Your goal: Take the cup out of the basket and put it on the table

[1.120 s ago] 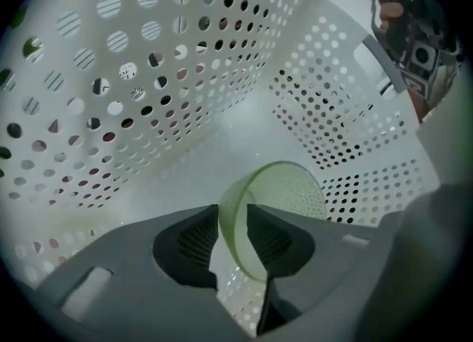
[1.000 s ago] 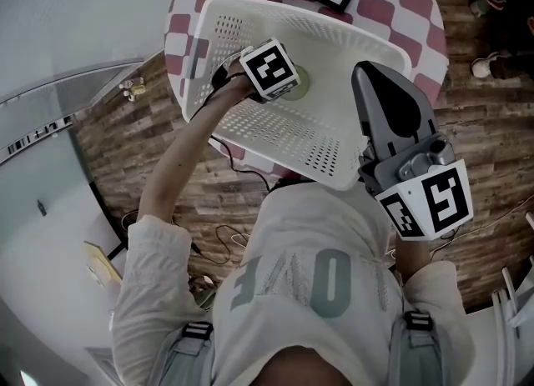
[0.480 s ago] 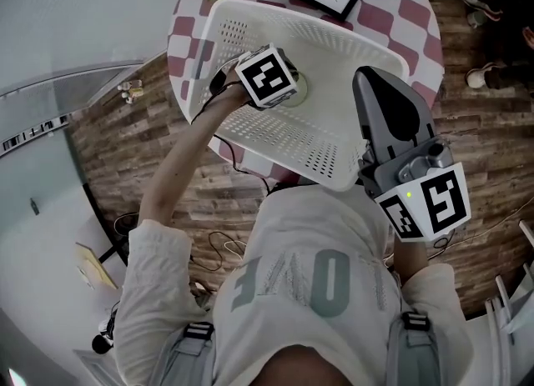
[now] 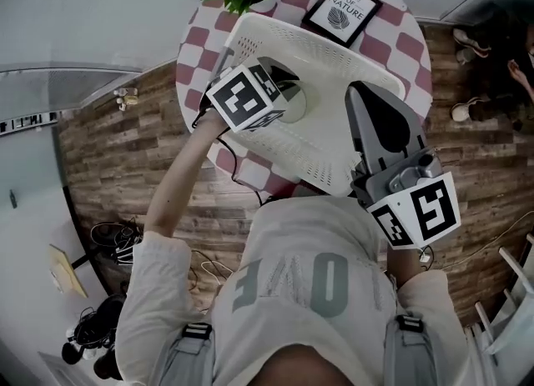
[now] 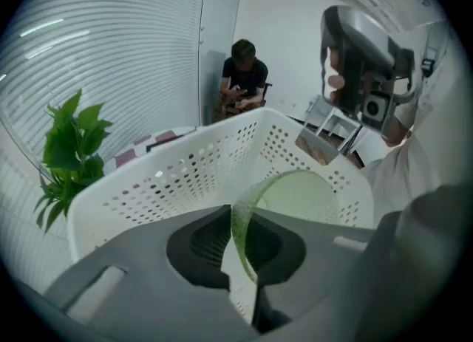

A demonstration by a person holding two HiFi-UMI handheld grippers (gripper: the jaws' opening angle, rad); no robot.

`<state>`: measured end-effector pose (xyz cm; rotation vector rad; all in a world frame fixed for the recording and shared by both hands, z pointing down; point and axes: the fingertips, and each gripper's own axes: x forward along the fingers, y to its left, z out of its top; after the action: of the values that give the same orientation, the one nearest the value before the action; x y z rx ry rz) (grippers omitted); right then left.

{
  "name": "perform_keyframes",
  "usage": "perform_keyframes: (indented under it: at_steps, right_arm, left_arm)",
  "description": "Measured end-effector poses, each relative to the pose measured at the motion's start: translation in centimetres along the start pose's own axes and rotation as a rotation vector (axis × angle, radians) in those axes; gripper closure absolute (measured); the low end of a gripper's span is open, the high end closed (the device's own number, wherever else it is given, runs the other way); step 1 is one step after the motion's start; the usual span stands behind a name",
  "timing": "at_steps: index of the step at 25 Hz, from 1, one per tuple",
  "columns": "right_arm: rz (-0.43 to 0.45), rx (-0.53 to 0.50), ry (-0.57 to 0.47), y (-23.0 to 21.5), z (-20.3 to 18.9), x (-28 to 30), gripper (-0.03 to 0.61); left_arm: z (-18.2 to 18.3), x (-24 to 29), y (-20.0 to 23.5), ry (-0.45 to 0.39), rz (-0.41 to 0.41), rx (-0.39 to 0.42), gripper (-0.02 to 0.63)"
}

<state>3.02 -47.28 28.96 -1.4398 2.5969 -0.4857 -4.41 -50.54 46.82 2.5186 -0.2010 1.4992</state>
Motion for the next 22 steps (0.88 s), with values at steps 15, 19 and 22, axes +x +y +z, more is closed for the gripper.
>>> perform_keyframes:
  at_steps: [15, 19, 22]
  right_arm:
    - [0.062, -0.123, -0.029, 5.2, 4.8, 0.6, 0.571]
    - [0.049, -0.178, -0.051, 6.0, 6.1, 0.8, 0.571]
    - [0.044, -0.181, -0.085, 6.4, 7.1, 0.8, 0.571]
  left_arm:
    - [5.9, -19.9, -3.3, -0.596, 0.286, -0.074, 0.591]
    - [5.4, -25.1, -4.0, -0.794, 0.422, -0.12, 0.591]
    - [4.3, -29.1, -4.1, -0.941, 0.57, -0.15, 0.591]
